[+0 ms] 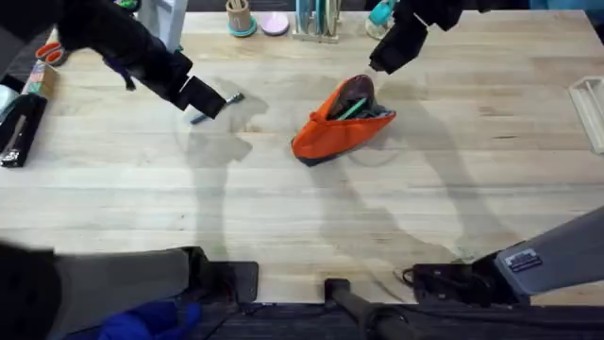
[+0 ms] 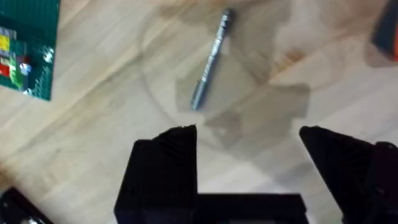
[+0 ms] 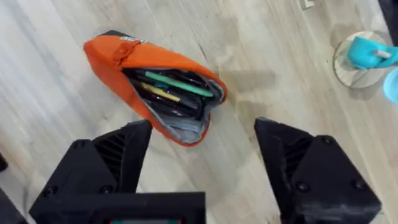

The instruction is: Unzip the bag, pick up the pens from the table one at a time and place them inside, then zip the bag closed.

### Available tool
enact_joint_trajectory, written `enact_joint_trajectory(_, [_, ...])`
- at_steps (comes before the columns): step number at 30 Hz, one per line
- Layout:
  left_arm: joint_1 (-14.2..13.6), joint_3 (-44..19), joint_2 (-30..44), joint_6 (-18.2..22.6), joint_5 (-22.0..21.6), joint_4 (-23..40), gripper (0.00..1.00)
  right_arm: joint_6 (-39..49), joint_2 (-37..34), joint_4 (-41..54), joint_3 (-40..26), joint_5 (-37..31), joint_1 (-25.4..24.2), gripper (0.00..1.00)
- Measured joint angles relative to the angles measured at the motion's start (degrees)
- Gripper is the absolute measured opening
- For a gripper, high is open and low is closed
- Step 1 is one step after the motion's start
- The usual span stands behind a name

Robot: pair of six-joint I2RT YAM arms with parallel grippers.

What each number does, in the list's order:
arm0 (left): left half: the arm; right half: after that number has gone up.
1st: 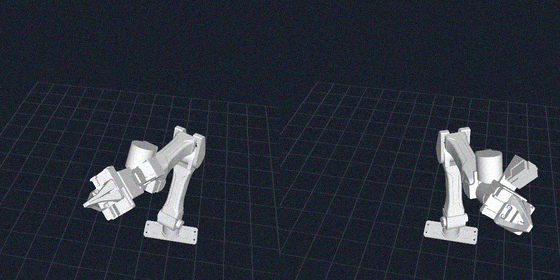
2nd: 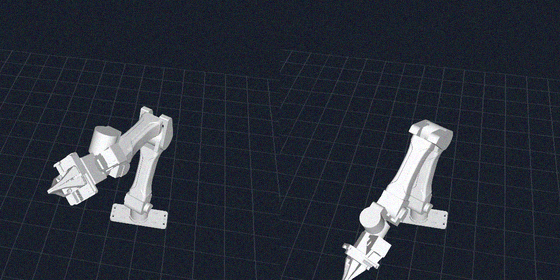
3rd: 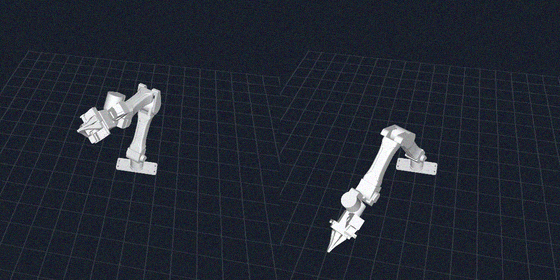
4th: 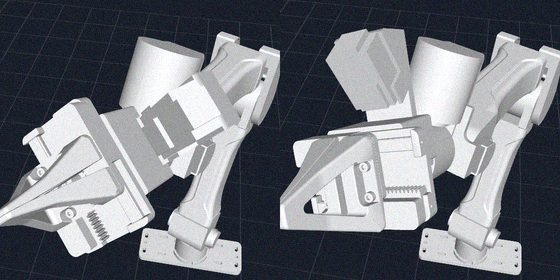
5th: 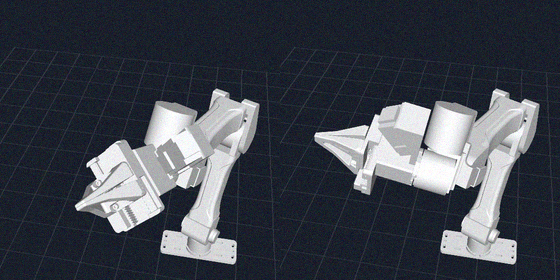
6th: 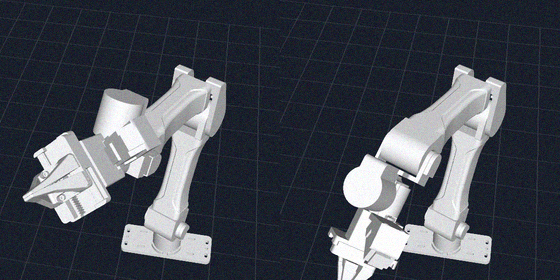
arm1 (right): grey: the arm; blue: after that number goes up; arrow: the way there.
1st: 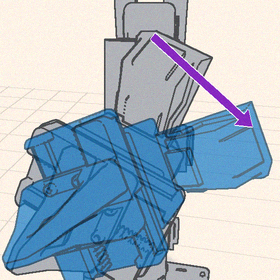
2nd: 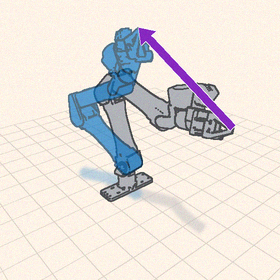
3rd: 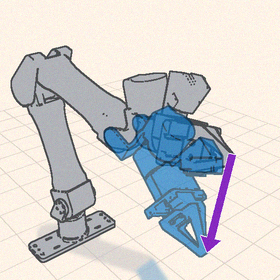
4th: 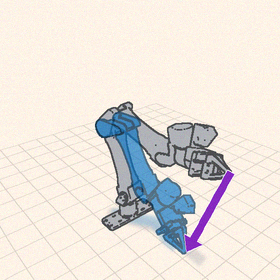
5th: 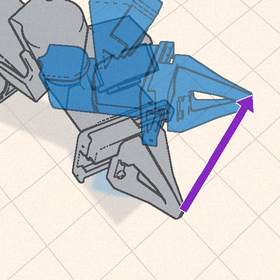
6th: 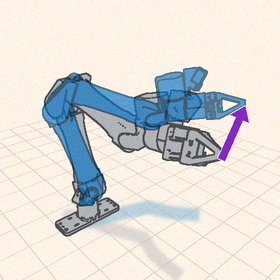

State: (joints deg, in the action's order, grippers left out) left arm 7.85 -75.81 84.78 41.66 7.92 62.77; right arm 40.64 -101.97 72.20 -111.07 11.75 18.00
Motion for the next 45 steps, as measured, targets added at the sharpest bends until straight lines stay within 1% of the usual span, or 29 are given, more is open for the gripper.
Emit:
enact_joint_trajectory(5, [0.62, 0.00, 4.29, 3.41, 0.02, -4.17, 0.993, -0.02, 0.00, 3.37, 0.00, -0.02, 0.00, 0.996])
enact_joint_trajectory(11, [0.61, 0.00, 7.85, 7.66, 0.02, -4.93, 0.993, -0.22, 0.02, 6.68, 0.00, 1.46, -0.56, 0.996])
enact_joint_trajectory(17, [0.60, 0.00, 12.73, 9.16, 0.04, -8.20, 0.993, -0.39, 2.22, 8.62, 0.00, 3.95, -3.68, 0.996])
enact_joint_trajectory(24, [0.59, 0.00, 16.14, 13.49, 0.50, -12.20, 0.993, -0.85, 6.90, 11.73, -0.28, 4.63, -7.27, 0.996])
enact_joint_trajectory(27, [0.60, 0.00, 17.81, 14.41, 0.99, -14.49, 0.993, -1.53, 7.48, 13.21, -0.39, 4.66, -8.06, 0.996])
enact_joint_trajectory(30, [0.62, 0.00, 19.41, 15.34, 1.99, -15.48, 0.993, -2.09, 7.45, 13.39, -0.39, 4.72, -8.17, 0.996])
enact_joint_trajectory(33, [0.59, 0.00, 20.93, 15.87, 2.88, -15.72, 0.993, -2.36, 7.45, 14.23, -0.39, 4.85, -8.16, 0.996])
enact_joint_trajectory(41, [0.59, 0.00, 23.91, 16.48, 3.53, -16.57, 0.997, -2.93, 7.47, 14.82, -0.39, 5.01, -8.17, 0.996])
enact_joint_trajectory(45, [0.59, 0.00, 24.15, 16.51, 4.17, -16.25, 0.967, -2.95, 7.45, 14.80, -0.39, 5.01, -8.17, 0.996])
